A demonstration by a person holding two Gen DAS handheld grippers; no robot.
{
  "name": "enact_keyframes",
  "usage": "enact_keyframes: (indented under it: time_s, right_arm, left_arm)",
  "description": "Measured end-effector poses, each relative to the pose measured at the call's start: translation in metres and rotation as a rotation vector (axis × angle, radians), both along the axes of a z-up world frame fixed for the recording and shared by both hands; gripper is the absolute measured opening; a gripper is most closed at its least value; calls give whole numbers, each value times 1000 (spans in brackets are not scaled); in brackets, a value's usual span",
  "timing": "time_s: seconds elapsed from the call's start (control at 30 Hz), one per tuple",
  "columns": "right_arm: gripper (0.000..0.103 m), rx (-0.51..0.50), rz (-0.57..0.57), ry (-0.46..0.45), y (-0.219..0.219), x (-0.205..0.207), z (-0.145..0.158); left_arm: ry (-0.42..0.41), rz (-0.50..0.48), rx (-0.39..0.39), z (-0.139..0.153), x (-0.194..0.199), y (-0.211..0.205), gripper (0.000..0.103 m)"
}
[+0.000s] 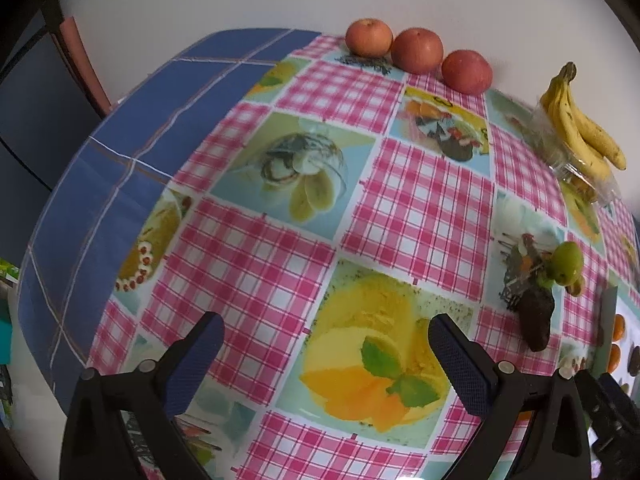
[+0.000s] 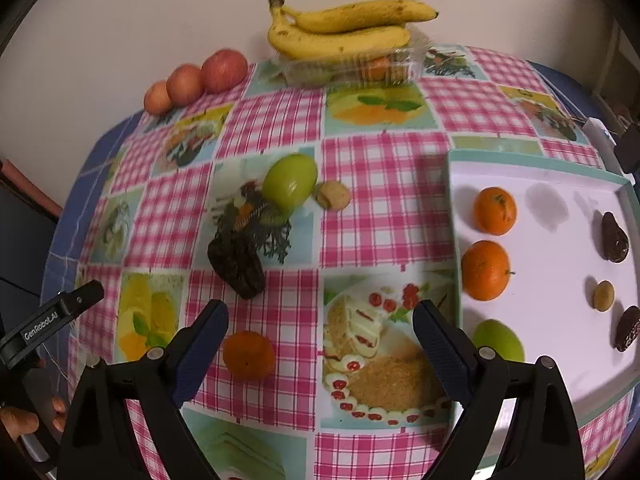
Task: Organize fruits
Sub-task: 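Move both open tools back toward the fruit pile, then grasp a dark date with left tool while right tool grasps an orange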
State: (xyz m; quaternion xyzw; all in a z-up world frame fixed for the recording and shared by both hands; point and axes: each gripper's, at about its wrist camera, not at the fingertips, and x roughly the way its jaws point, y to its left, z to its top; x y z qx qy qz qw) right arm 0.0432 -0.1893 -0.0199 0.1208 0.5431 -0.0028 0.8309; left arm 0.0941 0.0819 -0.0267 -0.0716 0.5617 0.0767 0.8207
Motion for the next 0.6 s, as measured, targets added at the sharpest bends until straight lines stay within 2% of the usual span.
enact_keyframes:
  time_s: [0.27, 0.37, 0.57, 0.6]
  right_arm:
    - [92, -23, 98, 47, 29, 3, -16]
    - [83, -36, 126, 66, 37, 4, -21]
    - [81, -31, 158, 90, 45, 4, -29]
    - [75, -34, 167, 95, 47, 4, -31]
  left_arm:
    - [0, 12, -18, -1, 4, 2, 103]
    - [6, 15, -22, -3, 4, 2, 103]
    - [4, 8, -29, -3, 6, -3, 103]
    - [5, 6, -32, -3, 6, -4, 103]
